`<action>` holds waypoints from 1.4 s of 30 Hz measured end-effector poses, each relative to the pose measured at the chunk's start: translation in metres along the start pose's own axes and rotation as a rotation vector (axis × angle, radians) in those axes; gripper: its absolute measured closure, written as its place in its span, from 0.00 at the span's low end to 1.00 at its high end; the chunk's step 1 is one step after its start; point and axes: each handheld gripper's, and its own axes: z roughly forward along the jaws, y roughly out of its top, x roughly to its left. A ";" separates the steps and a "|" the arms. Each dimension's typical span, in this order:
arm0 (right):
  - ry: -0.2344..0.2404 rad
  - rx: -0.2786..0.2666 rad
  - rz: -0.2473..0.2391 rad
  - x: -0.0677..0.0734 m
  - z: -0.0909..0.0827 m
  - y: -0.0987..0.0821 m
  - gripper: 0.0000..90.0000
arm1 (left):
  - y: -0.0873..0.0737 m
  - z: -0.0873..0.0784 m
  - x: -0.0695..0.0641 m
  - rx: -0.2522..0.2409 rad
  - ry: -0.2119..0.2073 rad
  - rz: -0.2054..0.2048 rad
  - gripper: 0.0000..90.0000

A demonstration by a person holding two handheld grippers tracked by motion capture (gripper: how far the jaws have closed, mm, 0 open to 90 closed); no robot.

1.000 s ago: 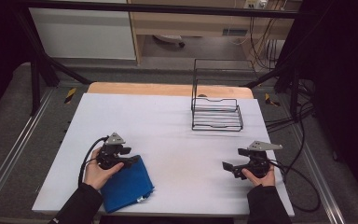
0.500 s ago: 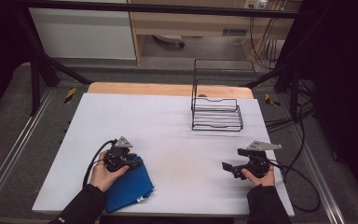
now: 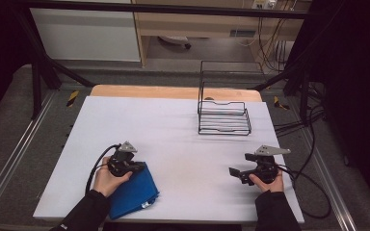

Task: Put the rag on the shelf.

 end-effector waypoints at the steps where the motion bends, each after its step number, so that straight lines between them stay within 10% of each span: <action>1: 0.000 0.000 0.000 0.000 0.000 0.000 0.01 | 0.000 0.000 0.000 0.001 -0.003 -0.001 0.94; 13: 0.002 -0.006 0.001 0.000 0.000 0.000 0.01 | 0.002 -0.010 -0.001 -0.100 -0.070 0.018 0.97; 23: -0.002 -0.017 -0.003 0.002 0.002 0.002 0.02 | 0.033 0.000 -0.020 -0.139 -0.121 0.130 0.97; 26: -0.004 -0.020 0.004 0.003 0.002 0.002 0.02 | 0.040 0.012 -0.024 -0.110 -0.076 0.155 0.95; 35: -0.041 -0.025 -0.016 0.013 0.010 0.008 0.02 | 0.034 -0.005 -0.016 -0.188 0.015 0.085 0.47; 42: -0.033 -0.014 -0.040 0.036 0.032 0.025 0.02 | 0.000 -0.034 0.005 -0.193 0.074 0.005 0.21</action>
